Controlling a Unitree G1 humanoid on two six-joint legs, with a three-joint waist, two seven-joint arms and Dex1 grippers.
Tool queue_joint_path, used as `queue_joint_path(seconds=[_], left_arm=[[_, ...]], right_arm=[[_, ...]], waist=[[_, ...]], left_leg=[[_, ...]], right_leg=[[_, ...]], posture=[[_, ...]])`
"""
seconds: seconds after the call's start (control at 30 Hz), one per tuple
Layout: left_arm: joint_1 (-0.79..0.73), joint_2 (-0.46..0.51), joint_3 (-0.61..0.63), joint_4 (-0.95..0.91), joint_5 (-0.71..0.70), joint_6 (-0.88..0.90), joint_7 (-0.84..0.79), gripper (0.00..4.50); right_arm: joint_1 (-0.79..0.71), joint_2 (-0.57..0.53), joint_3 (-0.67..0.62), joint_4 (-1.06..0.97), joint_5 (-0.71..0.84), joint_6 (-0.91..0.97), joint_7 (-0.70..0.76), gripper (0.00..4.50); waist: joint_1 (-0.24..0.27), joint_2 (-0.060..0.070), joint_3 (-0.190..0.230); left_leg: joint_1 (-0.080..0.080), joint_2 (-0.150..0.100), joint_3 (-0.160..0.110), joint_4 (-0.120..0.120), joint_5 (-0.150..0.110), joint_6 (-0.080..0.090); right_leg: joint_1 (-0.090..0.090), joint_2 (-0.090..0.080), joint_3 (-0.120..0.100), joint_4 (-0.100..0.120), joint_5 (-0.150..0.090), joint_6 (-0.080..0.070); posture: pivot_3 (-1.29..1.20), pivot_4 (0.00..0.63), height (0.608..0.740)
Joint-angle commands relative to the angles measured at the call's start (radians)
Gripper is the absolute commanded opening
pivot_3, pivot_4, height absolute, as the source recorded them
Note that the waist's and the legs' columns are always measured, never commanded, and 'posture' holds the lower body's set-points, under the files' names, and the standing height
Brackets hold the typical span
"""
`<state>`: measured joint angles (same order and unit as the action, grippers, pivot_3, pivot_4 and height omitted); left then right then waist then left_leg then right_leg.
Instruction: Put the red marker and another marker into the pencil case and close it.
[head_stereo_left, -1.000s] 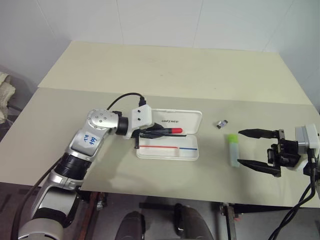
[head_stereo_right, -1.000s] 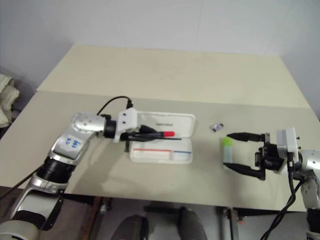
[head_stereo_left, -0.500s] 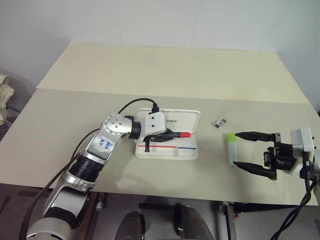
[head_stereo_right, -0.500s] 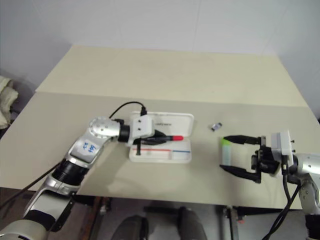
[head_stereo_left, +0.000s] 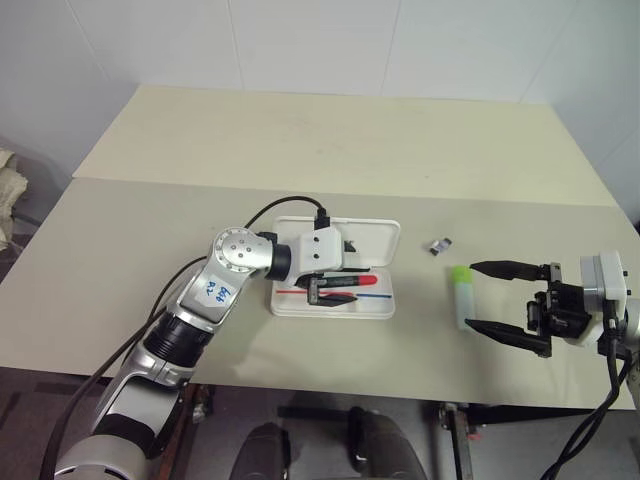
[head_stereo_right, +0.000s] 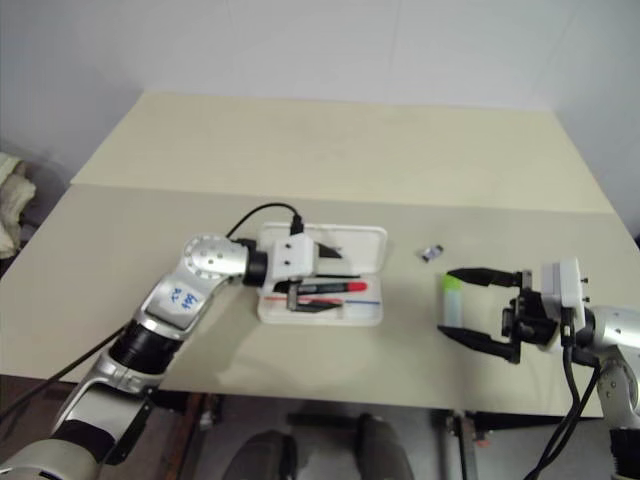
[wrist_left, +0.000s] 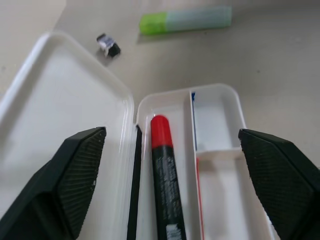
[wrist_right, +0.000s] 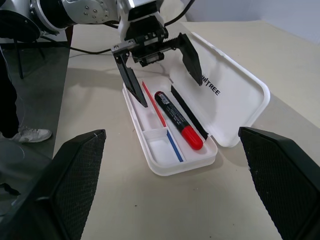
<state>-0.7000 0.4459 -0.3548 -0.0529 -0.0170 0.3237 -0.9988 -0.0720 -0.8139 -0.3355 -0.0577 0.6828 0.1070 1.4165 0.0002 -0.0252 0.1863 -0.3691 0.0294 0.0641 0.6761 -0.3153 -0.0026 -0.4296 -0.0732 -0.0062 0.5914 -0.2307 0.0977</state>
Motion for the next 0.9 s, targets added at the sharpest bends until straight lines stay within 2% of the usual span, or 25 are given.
queue_joint_path(seconds=[0.03,0.3,0.47,0.53,0.57,0.6,0.67,0.9], left_arm=[[0.018,0.004,0.033,-0.108,-0.048,0.036,-0.004,4.46],[0.153,0.024,0.252,-0.318,-0.341,0.184,-0.006,4.46],[0.270,0.025,0.418,-0.389,-0.547,0.173,-0.015,4.46],[0.293,0.033,0.455,-0.377,-0.586,0.162,-0.020,4.46],[0.315,0.044,0.484,-0.364,-0.615,0.150,-0.047,4.46],[0.332,0.053,0.503,-0.355,-0.640,0.144,-0.068,4.46],[0.386,0.082,0.534,-0.338,-0.680,0.126,-0.129,4.46],[0.487,0.147,0.566,-0.283,-0.692,0.055,-0.233,4.46]], right_arm=[[-0.001,0.010,-0.011,-0.040,0.014,0.001,-0.016,4.50],[0.113,0.059,-0.028,-0.169,-0.008,0.077,-0.214,4.50],[0.190,0.136,-0.029,-0.265,-0.036,0.174,-0.466,4.50],[0.198,0.163,-0.025,-0.291,-0.035,0.207,-0.536,4.50],[0.199,0.177,-0.021,-0.300,-0.045,0.210,-0.568,4.50],[0.197,0.184,-0.020,-0.301,-0.054,0.215,-0.592,4.50],[0.188,0.196,-0.028,-0.294,-0.069,0.227,-0.643,4.50],[0.174,0.228,0.007,-0.262,-0.149,0.270,-0.787,4.50]], waist=[[-0.001,0.000,0.000],[-0.001,0.000,0.000],[-0.001,0.000,0.000],[-0.001,0.000,0.000],[-0.001,0.000,0.000],[-0.001,0.000,0.000],[-0.005,0.000,0.000],[-0.002,0.000,0.000]], left_leg=[[0.000,0.000,0.000,0.000,0.000,0.000],[0.000,0.001,-0.001,0.000,0.000,0.000],[0.000,0.002,-0.001,0.002,0.000,0.000],[0.000,0.002,-0.001,0.003,0.000,0.001],[0.000,0.002,0.000,0.003,0.001,0.001],[0.000,0.002,0.000,0.004,0.001,0.002],[0.001,0.001,0.002,0.004,0.001,0.002],[0.001,0.002,0.002,0.004,0.001,0.003]], right_leg=[[0.000,0.000,0.000,0.000,0.000,0.000],[0.000,0.000,0.000,0.001,0.000,0.000],[0.000,-0.001,0.001,0.002,-0.002,-0.003],[0.000,-0.002,0.001,0.002,-0.002,-0.004],[0.001,-0.002,0.001,0.002,-0.003,-0.005],[0.001,-0.003,0.002,0.001,-0.007,-0.013],[0.002,-0.004,0.003,0.001,-0.008,-0.014],[0.001,-0.003,0.003,0.000,-0.008,-0.015]], posture=[[0.00,0.150,0.740],[0.00,0.150,0.740],[0.00,0.150,0.740],[0.00,0.150,0.740],[0.00,0.150,0.740],[0.00,0.150,0.740],[0.00,0.150,0.740],[0.00,0.150,0.740]])
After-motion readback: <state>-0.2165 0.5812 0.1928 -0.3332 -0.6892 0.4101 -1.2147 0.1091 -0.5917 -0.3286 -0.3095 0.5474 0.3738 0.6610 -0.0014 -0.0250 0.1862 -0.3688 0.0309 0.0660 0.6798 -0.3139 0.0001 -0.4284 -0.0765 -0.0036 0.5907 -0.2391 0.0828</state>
